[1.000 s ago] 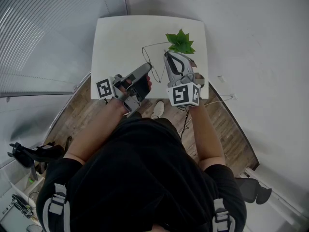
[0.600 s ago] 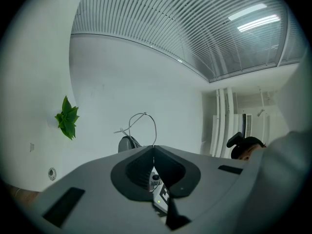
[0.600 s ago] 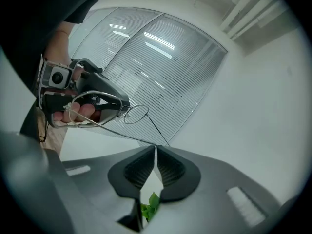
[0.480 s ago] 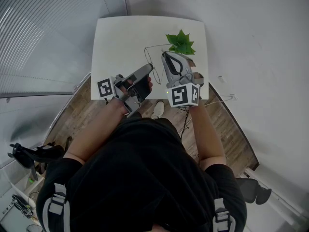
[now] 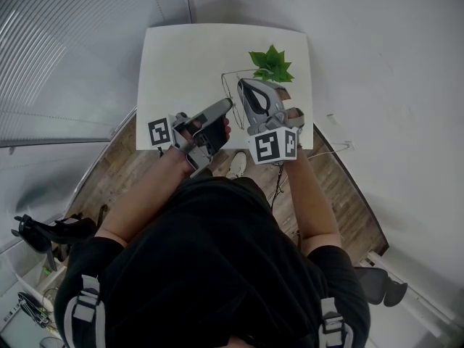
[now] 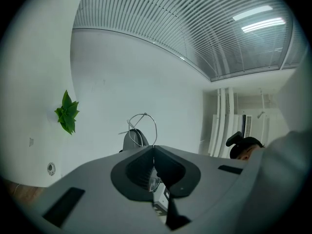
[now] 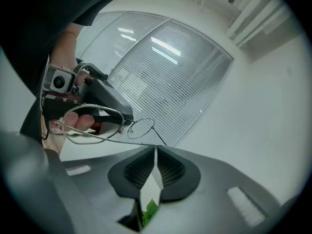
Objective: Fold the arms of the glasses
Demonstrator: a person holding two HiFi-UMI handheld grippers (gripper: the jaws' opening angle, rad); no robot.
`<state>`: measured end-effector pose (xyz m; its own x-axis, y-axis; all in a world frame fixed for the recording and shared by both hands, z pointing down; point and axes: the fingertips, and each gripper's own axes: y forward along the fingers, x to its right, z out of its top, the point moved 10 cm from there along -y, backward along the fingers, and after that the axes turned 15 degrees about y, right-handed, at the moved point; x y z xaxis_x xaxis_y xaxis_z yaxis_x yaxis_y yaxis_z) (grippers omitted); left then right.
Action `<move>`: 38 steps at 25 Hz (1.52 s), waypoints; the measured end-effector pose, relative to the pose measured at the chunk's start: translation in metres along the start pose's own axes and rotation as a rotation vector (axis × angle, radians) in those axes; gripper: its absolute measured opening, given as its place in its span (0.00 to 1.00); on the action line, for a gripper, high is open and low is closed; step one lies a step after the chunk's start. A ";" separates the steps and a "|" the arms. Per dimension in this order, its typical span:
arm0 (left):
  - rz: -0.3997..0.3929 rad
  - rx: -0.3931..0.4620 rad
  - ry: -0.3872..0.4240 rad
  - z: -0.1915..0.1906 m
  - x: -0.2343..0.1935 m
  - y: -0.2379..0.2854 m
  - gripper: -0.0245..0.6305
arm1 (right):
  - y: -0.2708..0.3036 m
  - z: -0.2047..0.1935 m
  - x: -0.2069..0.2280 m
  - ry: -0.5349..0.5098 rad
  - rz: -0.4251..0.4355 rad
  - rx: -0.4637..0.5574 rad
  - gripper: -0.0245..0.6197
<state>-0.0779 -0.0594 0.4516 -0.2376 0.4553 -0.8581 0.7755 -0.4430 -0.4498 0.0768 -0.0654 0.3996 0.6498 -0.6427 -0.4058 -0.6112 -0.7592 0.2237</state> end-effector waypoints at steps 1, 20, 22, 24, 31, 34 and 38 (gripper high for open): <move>0.000 -0.003 -0.001 0.000 0.000 0.000 0.05 | 0.001 0.000 -0.001 -0.004 0.003 0.002 0.08; -0.017 -0.031 -0.013 -0.003 -0.001 0.002 0.05 | 0.004 0.008 -0.013 -0.143 0.061 0.021 0.09; -0.023 -0.030 -0.015 -0.003 0.000 0.002 0.05 | 0.004 0.009 -0.013 -0.149 0.064 0.022 0.09; -0.030 -0.026 -0.016 -0.003 -0.001 0.002 0.05 | 0.004 0.008 -0.014 -0.158 0.067 0.022 0.09; -0.052 -0.014 -0.021 0.000 -0.002 0.002 0.05 | 0.006 0.009 -0.017 -0.200 0.078 0.016 0.11; -0.057 -0.011 -0.022 0.000 -0.002 0.002 0.05 | 0.005 0.008 -0.017 -0.202 0.080 0.013 0.12; -0.061 -0.008 -0.022 0.001 -0.003 0.002 0.05 | 0.005 0.007 -0.016 -0.200 0.080 0.008 0.15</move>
<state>-0.0764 -0.0627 0.4529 -0.2973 0.4638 -0.8346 0.7639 -0.4088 -0.4993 0.0603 -0.0584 0.4008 0.4968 -0.6674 -0.5548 -0.6614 -0.7050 0.2558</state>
